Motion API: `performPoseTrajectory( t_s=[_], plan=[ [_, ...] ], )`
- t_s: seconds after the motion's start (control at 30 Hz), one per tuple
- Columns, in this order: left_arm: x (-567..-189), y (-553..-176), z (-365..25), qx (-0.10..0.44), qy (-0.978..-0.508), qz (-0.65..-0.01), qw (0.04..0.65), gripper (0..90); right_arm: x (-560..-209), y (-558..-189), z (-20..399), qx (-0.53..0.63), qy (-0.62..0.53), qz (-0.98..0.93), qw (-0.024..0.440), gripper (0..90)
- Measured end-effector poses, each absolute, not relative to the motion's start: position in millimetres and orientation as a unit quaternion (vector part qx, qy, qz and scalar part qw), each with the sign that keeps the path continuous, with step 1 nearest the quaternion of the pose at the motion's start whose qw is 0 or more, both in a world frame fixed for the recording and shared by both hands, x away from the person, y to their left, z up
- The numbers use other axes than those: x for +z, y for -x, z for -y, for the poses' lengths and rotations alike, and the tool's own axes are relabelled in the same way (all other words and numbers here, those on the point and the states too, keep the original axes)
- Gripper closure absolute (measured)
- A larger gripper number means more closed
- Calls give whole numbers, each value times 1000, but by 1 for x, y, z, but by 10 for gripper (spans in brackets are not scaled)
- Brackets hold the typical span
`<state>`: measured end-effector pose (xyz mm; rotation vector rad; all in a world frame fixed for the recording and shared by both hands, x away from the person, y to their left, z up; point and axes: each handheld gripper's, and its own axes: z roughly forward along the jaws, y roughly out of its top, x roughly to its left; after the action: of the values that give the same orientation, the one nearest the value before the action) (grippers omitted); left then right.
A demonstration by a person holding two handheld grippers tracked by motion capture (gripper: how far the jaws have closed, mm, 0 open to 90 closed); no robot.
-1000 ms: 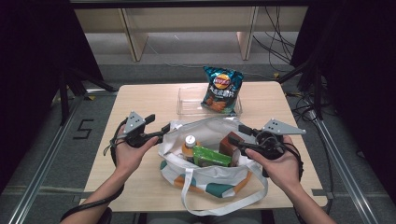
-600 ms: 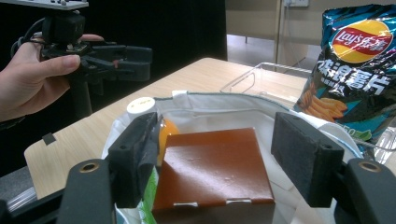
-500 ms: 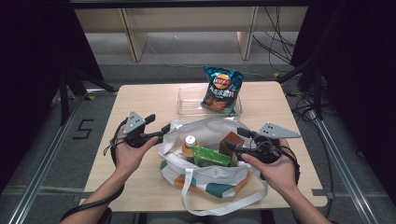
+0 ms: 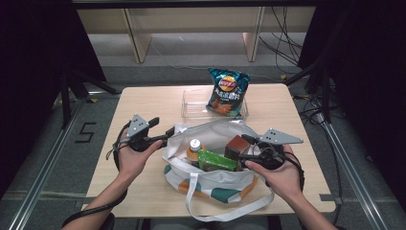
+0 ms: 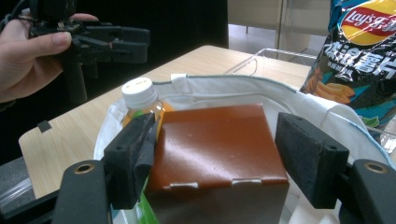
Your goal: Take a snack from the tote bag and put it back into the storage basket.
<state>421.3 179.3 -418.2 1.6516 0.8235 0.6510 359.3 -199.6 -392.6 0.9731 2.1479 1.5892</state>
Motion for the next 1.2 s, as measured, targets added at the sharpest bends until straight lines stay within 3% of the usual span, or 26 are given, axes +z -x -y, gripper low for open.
performPoseTrajectory(
  t_s=[0.33, 0.83, 1.2],
  plan=[
    [-418, -421, -179, 276, -702, -347, 557, 269, -397, -359, 199, 545, -338, -753, 147, 345],
    [-418, -421, -179, 275, -701, -349, 558, 269, -396, -357, 200, 547, -336, -745, 184, 389],
    [-418, -421, -179, 274, -700, -350, 559, 270, -388, -355, 202, 554, -352, -734, 176, 391]
  ],
)
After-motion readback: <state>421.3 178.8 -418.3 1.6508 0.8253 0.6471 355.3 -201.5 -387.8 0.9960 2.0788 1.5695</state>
